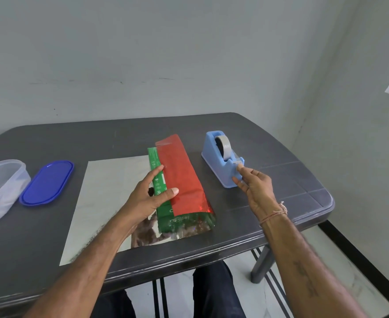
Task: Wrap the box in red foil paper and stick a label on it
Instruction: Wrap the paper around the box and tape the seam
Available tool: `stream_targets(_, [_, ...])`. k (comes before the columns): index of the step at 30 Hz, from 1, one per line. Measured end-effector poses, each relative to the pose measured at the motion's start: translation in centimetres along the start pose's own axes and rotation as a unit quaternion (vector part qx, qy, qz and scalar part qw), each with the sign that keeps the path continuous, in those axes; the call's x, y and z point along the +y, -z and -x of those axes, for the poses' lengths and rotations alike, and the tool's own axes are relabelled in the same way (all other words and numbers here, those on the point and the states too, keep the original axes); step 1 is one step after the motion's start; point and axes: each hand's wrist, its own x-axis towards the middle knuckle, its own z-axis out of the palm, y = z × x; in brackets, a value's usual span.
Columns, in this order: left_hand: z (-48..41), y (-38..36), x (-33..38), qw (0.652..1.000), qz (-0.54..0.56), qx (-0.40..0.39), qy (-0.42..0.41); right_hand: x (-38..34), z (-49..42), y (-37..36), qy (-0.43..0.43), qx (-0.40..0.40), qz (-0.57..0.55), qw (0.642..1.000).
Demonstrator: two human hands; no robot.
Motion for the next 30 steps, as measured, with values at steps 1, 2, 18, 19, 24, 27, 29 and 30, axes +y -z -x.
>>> stream_targets(1, [0.0,0.0,0.0,1.000,-0.002,-0.001,0.001,0.1,0.0,-0.1,0.002,0.004,-0.002,1.000])
stream_targets(2, [0.0,0.0,0.0,1.000,-0.006,-0.002,0.003,0.2,0.1,-0.1,0.005,0.008,-0.003,1.000])
stream_targets(18, [-0.2,0.0,-0.5,1.000,-0.010,-0.001,0.008,2.6,-0.3,-0.5,0.029,0.059,0.016,0.998])
stream_targets(19, [-0.1,0.0,-0.5,1.000,-0.011,-0.001,0.009,2.9,-0.2,-0.4,0.025,0.067,0.034,0.997])
stream_targets(24, [0.3,-0.5,0.1,1.000,-0.004,-0.014,0.003,3.1,0.2,0.6,0.012,0.111,0.054,0.992])
stream_targets(27, [0.7,-0.8,0.8,1.000,0.000,-0.019,0.000,3.5,2.2,0.2,0.076,0.129,0.139,0.979])
stream_targets(29, [1.0,-0.6,1.1,1.000,-0.004,-0.015,-0.009,3.1,4.1,-1.1,0.162,0.064,0.194,0.965])
stream_targets(30, [1.2,-0.5,1.3,1.000,-0.007,-0.017,-0.012,2.3,5.1,-1.9,0.196,-0.001,0.205,0.959])
